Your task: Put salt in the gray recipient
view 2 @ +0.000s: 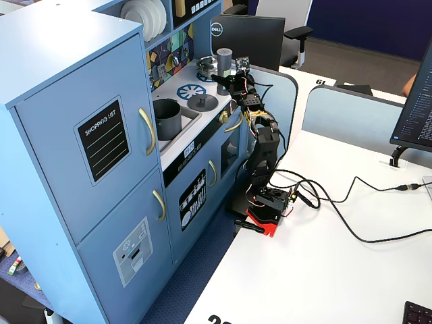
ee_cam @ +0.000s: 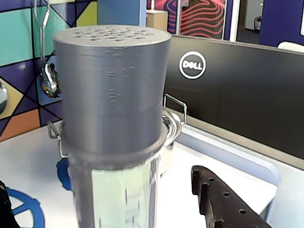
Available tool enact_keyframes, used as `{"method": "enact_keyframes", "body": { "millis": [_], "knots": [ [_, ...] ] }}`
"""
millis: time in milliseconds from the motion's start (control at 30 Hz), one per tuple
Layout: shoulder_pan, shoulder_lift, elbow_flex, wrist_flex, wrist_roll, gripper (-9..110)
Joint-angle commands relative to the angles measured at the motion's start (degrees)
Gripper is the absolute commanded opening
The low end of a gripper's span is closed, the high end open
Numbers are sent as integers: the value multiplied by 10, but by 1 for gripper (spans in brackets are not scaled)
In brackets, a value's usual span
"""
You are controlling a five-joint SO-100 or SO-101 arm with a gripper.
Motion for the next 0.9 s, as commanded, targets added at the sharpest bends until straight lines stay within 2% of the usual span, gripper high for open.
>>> {"method": "enact_keyframes", "body": {
  "millis": [0,333,633,667,700,767,800,867],
  "knots": [
    [-1,-55,-103,-13,-8,54],
    [-19,-182,-235,-13,-10,52],
    [-33,-219,-279,-14,-16,49],
    [-33,-219,-279,-14,-18,46],
    [-36,-219,-279,-11,-27,37],
    [-38,-215,-279,5,-69,10],
    [-40,-214,-279,12,-85,0],
    [-42,-205,-277,-1,-50,0]
  ]
}}
